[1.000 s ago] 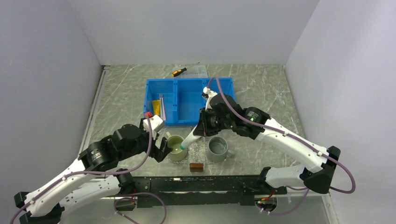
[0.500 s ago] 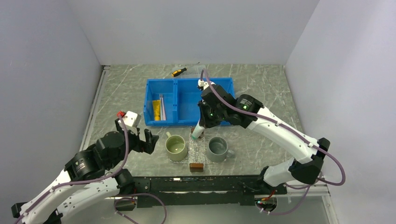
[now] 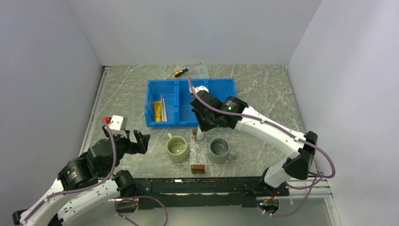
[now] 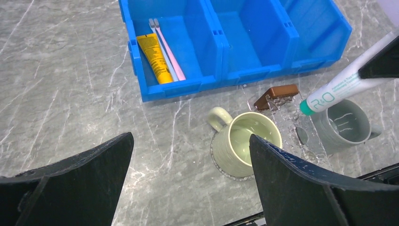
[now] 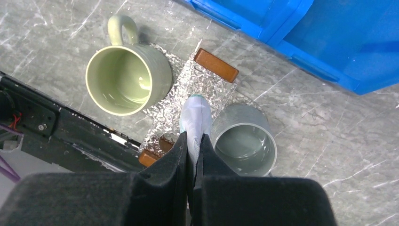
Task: Prepare toiletry sets of a toothbrush and toothpaste on the tray
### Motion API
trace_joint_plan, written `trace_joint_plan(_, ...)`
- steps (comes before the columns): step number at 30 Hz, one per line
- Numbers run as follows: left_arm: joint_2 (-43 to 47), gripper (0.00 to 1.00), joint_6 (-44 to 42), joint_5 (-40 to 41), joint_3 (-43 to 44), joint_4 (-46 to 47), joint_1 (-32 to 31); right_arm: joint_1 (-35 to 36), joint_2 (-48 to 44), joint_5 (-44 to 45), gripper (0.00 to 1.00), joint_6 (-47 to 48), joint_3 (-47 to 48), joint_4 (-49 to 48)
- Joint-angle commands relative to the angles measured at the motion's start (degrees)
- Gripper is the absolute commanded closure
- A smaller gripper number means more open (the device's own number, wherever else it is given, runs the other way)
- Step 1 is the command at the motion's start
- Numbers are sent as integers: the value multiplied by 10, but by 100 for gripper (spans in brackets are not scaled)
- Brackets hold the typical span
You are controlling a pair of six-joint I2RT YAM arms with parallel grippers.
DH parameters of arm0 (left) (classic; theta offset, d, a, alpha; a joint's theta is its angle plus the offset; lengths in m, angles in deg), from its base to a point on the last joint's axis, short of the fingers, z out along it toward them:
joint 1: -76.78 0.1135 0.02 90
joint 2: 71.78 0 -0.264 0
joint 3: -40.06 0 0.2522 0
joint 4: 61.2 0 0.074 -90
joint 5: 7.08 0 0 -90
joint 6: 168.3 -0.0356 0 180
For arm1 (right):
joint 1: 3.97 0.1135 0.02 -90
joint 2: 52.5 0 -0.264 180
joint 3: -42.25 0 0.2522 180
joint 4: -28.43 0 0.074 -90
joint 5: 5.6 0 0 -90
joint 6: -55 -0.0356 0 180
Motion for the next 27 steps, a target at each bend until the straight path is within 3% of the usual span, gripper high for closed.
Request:
trace_joint_plan(1, 17, 1, 11, 23, -6, 1, 3, 4, -2, 29, 100, 6, -11, -42)
trace_joint_plan(27, -16, 1, -5, 8, -5, 8, 3, 22, 39, 61, 100, 2, -55, -91)
